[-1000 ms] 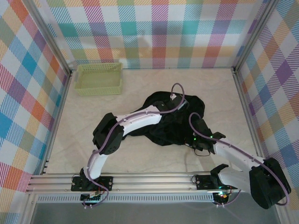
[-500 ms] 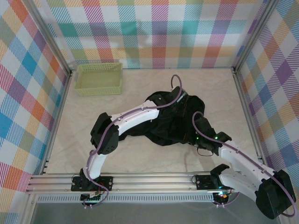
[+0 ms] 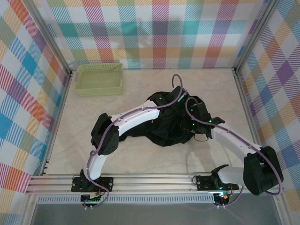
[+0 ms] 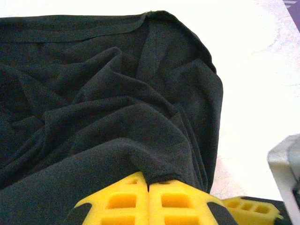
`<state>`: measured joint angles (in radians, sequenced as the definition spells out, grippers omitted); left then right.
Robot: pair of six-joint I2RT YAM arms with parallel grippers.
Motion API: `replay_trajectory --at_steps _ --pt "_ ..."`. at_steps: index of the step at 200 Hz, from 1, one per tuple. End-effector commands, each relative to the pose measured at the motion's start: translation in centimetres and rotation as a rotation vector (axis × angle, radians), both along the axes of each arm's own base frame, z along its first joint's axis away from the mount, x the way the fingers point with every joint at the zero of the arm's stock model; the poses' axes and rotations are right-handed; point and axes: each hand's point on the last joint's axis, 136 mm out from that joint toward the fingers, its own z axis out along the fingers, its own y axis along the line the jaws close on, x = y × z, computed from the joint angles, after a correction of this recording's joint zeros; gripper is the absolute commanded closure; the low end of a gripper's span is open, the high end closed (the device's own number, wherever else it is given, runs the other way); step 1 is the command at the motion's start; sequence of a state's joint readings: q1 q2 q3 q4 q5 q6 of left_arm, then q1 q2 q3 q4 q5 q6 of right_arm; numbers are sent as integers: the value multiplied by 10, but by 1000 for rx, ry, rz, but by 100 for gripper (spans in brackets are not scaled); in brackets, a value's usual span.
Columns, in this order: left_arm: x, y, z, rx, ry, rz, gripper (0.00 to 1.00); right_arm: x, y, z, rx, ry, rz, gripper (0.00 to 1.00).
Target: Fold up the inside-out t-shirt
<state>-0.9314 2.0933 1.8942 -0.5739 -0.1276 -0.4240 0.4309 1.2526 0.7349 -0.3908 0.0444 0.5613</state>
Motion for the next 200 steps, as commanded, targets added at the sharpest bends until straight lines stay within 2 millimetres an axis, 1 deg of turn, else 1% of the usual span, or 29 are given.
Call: replay_trajectory --at_steps 1,16,23,30,46,57,65,72,81,91,93,98,99,108,115,123,131,141,148,155,176,189,200 --pt "2 -1 4 2 -8 -20 97 19 8 23 36 -86 26 64" --pt "4 0 0 16 -5 -12 89 20 4 26 27 -94 17 86" --pt "6 2 -2 26 1 0 85 19 2 28 28 -96 14 94" --pt "9 5 -5 37 12 13 82 18 2 32 40 -106 16 100" --pt "15 17 -12 82 35 59 71 11 -1 38 68 -116 10 100" --pt "15 27 -13 113 27 92 63 5 -5 44 101 -122 0 100" --pt "14 37 -12 135 9 123 57 1 -6 47 125 -124 0 100" --pt "10 44 -5 139 -19 146 52 -3 -7 52 156 -130 0 100" --pt "3 50 1 129 -45 162 50 -8 -5 61 201 -149 13 100" --pt "-10 54 13 96 -73 169 49 -13 0 66 243 -165 40 100" --pt "-12 54 17 83 -79 169 49 -14 0 69 254 -174 46 100" --pt "-20 54 18 69 -85 164 48 -17 3 73 276 -188 65 100" --pt "-21 53 22 57 -90 163 48 -18 4 74 280 -191 68 100" --pt "-35 54 28 14 -100 152 46 -23 10 79 318 -207 101 100" --pt "-44 52 27 -16 -94 140 44 -27 13 81 340 -216 119 100" --pt "-53 48 22 -44 -64 126 43 -30 13 81 351 -216 119 100" --pt "-57 46 11 -42 -23 125 43 -31 12 78 349 -209 113 100" --pt "-57 42 -3 -25 14 130 46 -32 9 72 333 -197 106 100" --pt "-57 37 -15 -15 38 127 47 -32 7 67 316 -185 96 100" --pt "-57 31 -23 -16 58 122 48 -32 5 61 302 -172 85 100" --pt "-57 10 -37 -51 108 94 48 -29 1 55 283 -166 65 100" --pt "-53 3 -47 -37 128 102 50 -28 1 54 281 -167 57 100" --pt "-49 -1 -51 -34 135 115 54 -28 1 54 283 -171 56 100"
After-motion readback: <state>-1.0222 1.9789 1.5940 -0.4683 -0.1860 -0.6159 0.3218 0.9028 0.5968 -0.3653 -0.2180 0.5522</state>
